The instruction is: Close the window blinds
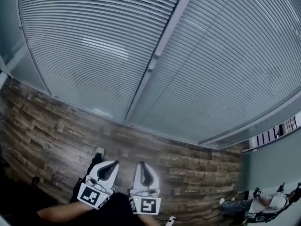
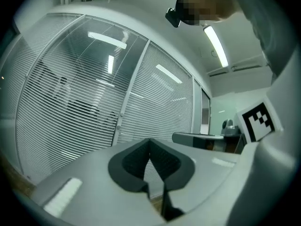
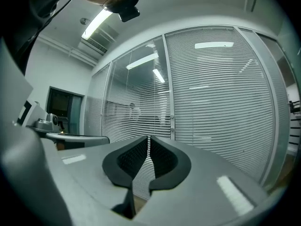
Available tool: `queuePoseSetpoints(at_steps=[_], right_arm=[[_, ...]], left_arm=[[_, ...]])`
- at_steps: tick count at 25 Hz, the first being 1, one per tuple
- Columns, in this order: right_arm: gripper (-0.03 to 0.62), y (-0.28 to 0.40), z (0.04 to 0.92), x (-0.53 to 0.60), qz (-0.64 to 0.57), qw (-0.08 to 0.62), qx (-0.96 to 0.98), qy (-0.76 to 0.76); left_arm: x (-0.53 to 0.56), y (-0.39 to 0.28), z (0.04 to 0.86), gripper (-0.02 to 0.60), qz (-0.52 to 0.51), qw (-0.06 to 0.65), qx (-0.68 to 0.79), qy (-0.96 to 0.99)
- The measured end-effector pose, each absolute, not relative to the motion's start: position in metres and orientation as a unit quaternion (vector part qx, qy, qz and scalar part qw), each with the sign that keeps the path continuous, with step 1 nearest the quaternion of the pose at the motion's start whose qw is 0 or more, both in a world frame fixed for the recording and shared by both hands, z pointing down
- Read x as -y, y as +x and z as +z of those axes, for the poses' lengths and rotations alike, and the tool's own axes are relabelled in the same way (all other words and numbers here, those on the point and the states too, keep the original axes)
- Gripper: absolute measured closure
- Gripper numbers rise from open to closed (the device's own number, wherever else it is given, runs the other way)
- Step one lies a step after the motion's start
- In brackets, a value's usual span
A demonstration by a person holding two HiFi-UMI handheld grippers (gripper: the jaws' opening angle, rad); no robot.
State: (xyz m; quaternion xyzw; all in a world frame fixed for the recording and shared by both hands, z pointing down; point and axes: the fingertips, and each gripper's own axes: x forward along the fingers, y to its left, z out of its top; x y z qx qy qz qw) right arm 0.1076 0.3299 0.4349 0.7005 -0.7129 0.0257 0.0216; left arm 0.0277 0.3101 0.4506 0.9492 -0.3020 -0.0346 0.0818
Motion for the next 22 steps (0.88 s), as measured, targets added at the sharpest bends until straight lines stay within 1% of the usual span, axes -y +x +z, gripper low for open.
queuePoseSetpoints(at_steps=[2,11,22], right_arm=[[0.577,0.109,0.436,-0.315,0.03,0.023,0.712,0.701],[0.577,0.111,0.433,-0.236,0.025,0.038,0.715,0.697],[0.577,0.128,0.411,-0.129,0.015,0.042,0.686,0.726]], left_arm=[[-0.298,0.03,0.448,0.581,-0.035,0.077,0.299,0.951],[-0.218,0.027,0.448,0.581,-0.043,0.101,0.314,0.943],[-0.111,0.037,0.425,0.581,-0.041,0.084,0.277,0.956]])
